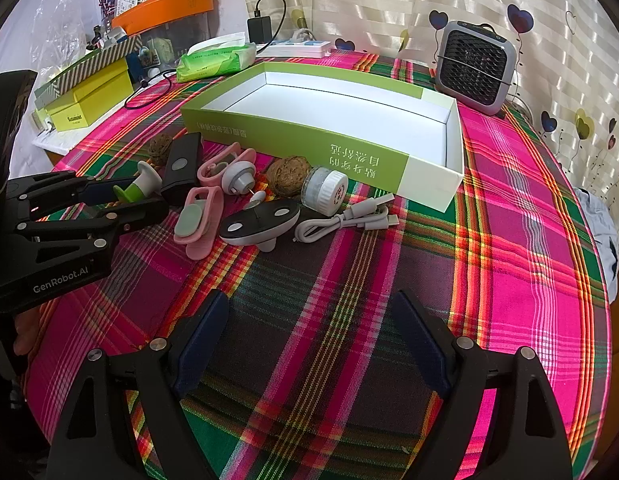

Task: Organize objects
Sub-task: 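Hold the white-green spool in the left tool while the right tool reaches toward the black disc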

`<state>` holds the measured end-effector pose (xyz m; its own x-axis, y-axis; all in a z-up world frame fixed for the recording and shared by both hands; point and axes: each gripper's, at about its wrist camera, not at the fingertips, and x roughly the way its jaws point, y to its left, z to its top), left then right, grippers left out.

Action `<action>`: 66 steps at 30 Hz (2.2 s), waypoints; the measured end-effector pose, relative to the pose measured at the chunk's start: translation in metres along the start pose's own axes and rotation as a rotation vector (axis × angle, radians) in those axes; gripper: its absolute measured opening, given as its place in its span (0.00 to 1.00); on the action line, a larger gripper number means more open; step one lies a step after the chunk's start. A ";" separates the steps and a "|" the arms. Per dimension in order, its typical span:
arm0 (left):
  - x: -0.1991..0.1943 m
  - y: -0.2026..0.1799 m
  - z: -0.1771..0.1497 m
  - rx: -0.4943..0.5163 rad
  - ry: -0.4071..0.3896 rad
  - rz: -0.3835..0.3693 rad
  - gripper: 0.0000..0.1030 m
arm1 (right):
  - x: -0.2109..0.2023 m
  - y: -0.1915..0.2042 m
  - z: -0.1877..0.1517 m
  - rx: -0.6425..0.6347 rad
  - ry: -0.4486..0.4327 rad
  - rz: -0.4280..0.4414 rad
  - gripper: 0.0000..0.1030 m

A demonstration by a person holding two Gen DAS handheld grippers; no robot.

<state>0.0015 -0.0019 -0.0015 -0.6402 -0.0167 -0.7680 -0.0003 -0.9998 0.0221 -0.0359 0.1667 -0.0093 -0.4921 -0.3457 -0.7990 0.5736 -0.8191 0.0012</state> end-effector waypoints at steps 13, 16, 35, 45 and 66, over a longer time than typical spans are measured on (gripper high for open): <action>0.000 0.000 0.003 0.000 0.001 0.000 0.37 | -0.001 0.002 0.000 0.001 0.000 0.000 0.82; 0.001 0.000 0.003 0.001 0.001 0.001 0.37 | -0.001 0.002 0.000 0.001 0.000 0.001 0.82; -0.007 0.002 -0.003 -0.012 -0.010 -0.064 0.37 | -0.004 -0.002 -0.002 0.046 -0.022 0.047 0.82; -0.013 0.006 -0.006 -0.023 -0.016 -0.093 0.37 | -0.004 0.007 0.004 0.030 -0.042 0.091 0.78; -0.008 0.009 0.003 -0.062 -0.018 -0.087 0.36 | -0.001 0.005 0.020 0.089 -0.088 0.164 0.50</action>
<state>0.0040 -0.0108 0.0071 -0.6536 0.0701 -0.7536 -0.0093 -0.9964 -0.0846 -0.0458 0.1534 0.0037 -0.4543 -0.5133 -0.7281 0.5929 -0.7842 0.1830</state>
